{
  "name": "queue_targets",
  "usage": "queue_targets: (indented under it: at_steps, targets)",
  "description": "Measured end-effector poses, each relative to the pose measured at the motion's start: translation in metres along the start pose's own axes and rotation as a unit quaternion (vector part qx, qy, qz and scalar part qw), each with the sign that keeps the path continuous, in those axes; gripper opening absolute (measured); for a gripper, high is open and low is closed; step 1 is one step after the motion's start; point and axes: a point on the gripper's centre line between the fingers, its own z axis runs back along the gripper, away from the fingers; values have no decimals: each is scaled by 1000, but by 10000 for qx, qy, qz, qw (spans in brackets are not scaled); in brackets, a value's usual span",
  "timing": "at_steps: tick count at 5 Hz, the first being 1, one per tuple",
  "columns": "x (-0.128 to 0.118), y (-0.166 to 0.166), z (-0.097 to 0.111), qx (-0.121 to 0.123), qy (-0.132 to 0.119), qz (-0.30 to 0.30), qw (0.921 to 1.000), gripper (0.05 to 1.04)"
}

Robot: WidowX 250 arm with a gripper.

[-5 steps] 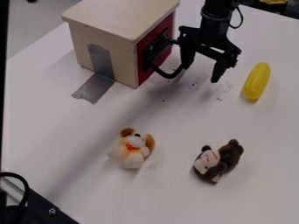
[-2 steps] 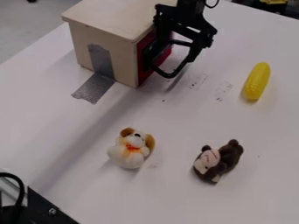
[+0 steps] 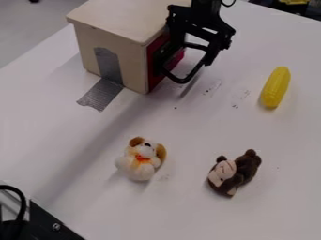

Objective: Open the drawer

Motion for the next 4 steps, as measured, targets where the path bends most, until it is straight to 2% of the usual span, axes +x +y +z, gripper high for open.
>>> queue_targets:
  at_steps: [1,2,3,4]
  targets:
    - [-11,-16,-33,-121,434,-237,9987,999]
    - [-8,-22,-31,-117,399,-362,9985,999]
    - [-6,-32,-26,-86,375,-529,9979,952]
    - [-3,-32,-26,-82,298,-491,9983,688]
